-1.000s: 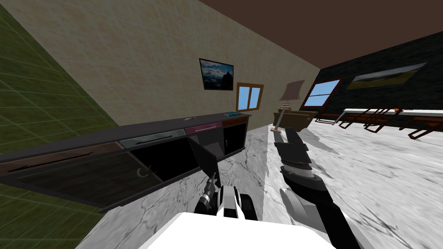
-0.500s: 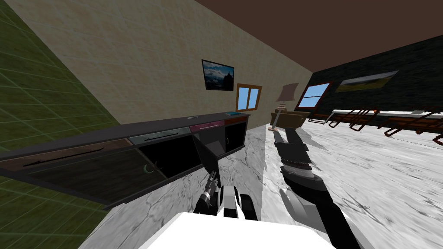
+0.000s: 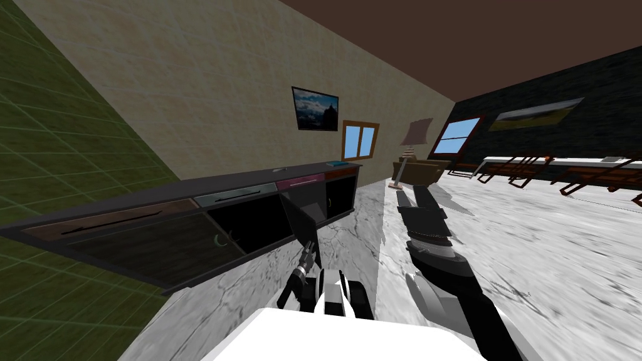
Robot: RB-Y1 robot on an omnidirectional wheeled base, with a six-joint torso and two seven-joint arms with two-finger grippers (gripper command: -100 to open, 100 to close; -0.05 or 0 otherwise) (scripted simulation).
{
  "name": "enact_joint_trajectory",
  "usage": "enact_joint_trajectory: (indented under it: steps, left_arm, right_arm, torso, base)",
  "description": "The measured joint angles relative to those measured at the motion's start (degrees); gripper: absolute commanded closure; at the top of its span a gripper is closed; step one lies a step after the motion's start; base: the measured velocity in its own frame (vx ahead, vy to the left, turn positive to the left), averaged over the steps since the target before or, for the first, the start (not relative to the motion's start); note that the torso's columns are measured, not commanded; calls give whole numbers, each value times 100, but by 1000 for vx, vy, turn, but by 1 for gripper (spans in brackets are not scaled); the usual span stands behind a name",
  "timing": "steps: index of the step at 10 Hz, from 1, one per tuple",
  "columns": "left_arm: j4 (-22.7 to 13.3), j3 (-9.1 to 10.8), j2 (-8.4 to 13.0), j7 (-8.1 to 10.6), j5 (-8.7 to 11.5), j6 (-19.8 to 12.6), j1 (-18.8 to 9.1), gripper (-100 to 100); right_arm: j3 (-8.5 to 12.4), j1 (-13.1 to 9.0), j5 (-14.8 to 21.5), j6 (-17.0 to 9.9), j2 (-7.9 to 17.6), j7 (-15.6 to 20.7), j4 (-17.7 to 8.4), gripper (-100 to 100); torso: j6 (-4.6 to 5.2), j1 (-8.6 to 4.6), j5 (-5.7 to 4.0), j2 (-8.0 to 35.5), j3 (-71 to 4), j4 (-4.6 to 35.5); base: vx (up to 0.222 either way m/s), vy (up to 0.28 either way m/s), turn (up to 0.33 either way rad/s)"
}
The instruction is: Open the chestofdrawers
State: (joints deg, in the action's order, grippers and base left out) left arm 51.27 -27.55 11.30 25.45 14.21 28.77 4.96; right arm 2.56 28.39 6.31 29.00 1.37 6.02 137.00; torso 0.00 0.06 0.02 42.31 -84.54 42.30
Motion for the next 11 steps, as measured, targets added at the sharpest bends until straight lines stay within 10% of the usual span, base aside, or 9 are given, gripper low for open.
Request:
enact_joint_trajectory:
  steps: [5, 6, 11]
  left_arm:
    - [614, 130, 107, 50, 87, -870, -373, -100]
    - [636, 133, 110, 51, 89, -913, -377, 0]
    - [634, 133, 110, 51, 89, -909, -376, 0]
  right_arm:
    - [0, 0, 0, 0, 0, 0, 0, 0]
    - [0, 0, 0, 0, 0, 0, 0, 0]
    - [0, 1, 0, 0, 0, 0, 0, 0]
  torso:
    - [0, -8, -3, 0, -1, -1]
    - [-1, -5, -2, -18, -11, -6]
    - [0, -6, -2, 0, -1, -1]
  base:
    - [-89, -2, 12]
    - [-11, -1, -1]
    - [-1, 0, 0]
